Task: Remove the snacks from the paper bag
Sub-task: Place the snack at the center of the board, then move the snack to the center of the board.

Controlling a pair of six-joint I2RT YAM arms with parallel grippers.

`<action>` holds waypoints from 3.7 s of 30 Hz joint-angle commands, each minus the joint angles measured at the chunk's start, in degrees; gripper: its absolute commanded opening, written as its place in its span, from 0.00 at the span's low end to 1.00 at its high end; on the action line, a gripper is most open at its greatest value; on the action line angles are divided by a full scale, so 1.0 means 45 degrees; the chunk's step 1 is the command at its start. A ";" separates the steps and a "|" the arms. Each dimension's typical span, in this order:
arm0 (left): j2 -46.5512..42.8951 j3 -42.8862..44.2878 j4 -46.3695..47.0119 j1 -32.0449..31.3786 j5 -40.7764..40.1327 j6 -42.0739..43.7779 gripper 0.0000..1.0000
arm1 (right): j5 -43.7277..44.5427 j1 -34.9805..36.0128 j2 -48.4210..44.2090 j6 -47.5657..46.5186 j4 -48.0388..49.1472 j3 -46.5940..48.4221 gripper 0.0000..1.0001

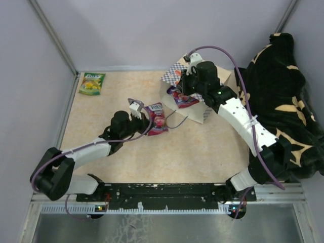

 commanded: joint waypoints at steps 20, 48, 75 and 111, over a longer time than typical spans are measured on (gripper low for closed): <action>0.0782 0.3389 -1.2596 0.1279 -0.7512 -0.0237 1.00 | -0.0406 0.0009 -0.0791 0.0196 0.0425 0.0204 0.99; 0.3966 0.4548 -1.1518 -0.0752 -0.8581 -0.3127 0.92 | -0.0841 0.0007 -0.2423 0.0887 0.1174 -0.3197 0.99; 0.6040 0.6660 -1.0507 0.5536 -0.8654 0.3790 0.98 | -0.2533 0.0008 -0.2556 0.1678 0.1562 -0.3676 0.99; 0.6532 0.8385 -0.9233 0.5299 -0.4360 0.3967 0.62 | -0.2681 0.0008 -0.2711 0.1473 0.1260 -0.4196 0.99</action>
